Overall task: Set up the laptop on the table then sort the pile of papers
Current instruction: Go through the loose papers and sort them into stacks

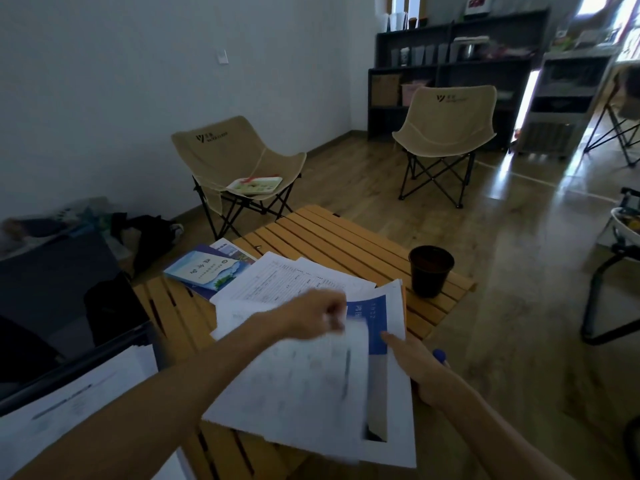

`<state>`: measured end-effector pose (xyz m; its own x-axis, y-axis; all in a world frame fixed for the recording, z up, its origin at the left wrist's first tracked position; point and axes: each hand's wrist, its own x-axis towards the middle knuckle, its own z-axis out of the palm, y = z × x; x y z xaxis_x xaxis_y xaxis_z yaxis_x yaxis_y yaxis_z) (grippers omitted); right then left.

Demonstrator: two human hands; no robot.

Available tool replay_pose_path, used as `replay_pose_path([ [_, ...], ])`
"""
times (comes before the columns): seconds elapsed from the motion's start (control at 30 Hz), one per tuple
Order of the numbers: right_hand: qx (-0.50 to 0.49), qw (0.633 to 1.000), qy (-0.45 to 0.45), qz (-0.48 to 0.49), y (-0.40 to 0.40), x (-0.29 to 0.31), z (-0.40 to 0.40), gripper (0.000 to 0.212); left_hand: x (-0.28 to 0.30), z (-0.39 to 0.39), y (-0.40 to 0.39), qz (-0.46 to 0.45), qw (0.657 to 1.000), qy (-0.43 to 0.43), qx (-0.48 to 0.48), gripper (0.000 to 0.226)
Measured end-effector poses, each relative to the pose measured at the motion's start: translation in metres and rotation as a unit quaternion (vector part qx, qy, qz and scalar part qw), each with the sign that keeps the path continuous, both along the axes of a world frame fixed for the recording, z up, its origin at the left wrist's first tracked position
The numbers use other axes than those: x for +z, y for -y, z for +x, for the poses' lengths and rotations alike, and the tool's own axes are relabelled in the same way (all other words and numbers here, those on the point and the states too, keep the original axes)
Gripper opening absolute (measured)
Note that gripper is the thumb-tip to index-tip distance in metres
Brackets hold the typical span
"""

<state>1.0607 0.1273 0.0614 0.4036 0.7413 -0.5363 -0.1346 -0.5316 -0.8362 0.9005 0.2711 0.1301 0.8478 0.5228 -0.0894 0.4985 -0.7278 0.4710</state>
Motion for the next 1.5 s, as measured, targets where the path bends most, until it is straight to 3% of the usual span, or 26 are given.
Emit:
replay_pose_path([
  [0.07,-0.025,0.999,-0.031,-0.008,-0.001,0.0,0.004,0.038,0.018,-0.002,-0.022,-0.01,0.976,0.154,0.156,0.014],
  [0.1,-0.04,0.998,-0.045,-0.014,-0.001,0.0,0.004,0.044,0.02,-0.004,-0.034,-0.021,0.957,0.186,0.223,0.014],
  [0.2,-0.065,0.994,-0.09,-0.005,0.001,0.007,0.001,0.052,-0.012,-0.011,-0.054,-0.022,0.94,0.126,0.317,0.016],
  [0.27,-0.052,0.992,-0.111,0.016,0.0,0.004,0.003,0.054,-0.042,-0.011,-0.044,-0.065,0.914,0.144,0.375,0.018],
  [0.4,0.038,0.998,-0.056,0.014,0.003,-0.002,0.004,0.027,-0.082,0.005,-0.024,-0.127,0.862,0.209,0.445,0.032],
  [0.47,0.056,0.998,-0.019,0.019,0.003,-0.002,0.005,0.024,-0.083,0.009,-0.026,-0.137,0.853,0.223,0.453,0.025],
  [0.53,0.059,0.998,-0.016,0.032,0.004,0.001,0.008,0.025,-0.08,-0.001,-0.037,-0.109,0.869,0.198,0.44,0.024],
  [0.67,0.076,0.996,0.001,0.037,0.003,0.0,0.015,0.026,-0.079,-0.064,-0.085,0.05,0.854,0.052,0.515,0.056],
  [0.8,0.104,0.994,0.005,0.025,-0.002,0.002,0.017,0.029,-0.08,-0.119,-0.132,-0.022,0.866,0.035,0.498,0.077],
  [0.87,0.109,0.994,0.003,0.013,-0.007,-0.002,0.022,0.031,-0.077,-0.13,-0.146,-0.049,0.864,0.058,0.497,0.07],
  [1.07,0.087,0.995,-0.053,0.003,-0.009,-0.012,0.027,0.033,-0.057,-0.119,-0.154,-0.009,0.864,0.149,0.481,0.034],
  [1.1,0.082,0.994,-0.074,0.014,-0.007,-0.011,0.025,0.032,-0.05,-0.118,-0.152,0.02,0.857,0.171,0.486,0.031],
  [1.17,0.078,0.991,-0.102,0.037,-0.004,-0.012,0.023,0.033,-0.028,-0.115,-0.141,0.039,0.804,0.264,0.532,0.031],
  [1.3,0.066,0.988,-0.128,0.062,0.004,-0.01,0.013,0.035,0.006,-0.135,-0.126,-0.072,0.653,0.451,0.604,0.04],
  [1.37,0.054,0.99,-0.116,0.066,0.009,-0.006,0.004,0.035,0.012,-0.145,-0.114,-0.132,0.646,0.452,0.601,0.047],
  [1.47,0.014,0.992,-0.101,0.072,0.01,0.002,-0.008,0.026,0.02,-0.127,-0.044,-0.224,0.682,0.464,0.519,0.027],
  [1.5,0.0,0.992,-0.1,0.072,0.01,0.008,-0.015,0.021,0.016,-0.118,-0.016,-0.269,0.681,0.466,0.497,0.029],
])
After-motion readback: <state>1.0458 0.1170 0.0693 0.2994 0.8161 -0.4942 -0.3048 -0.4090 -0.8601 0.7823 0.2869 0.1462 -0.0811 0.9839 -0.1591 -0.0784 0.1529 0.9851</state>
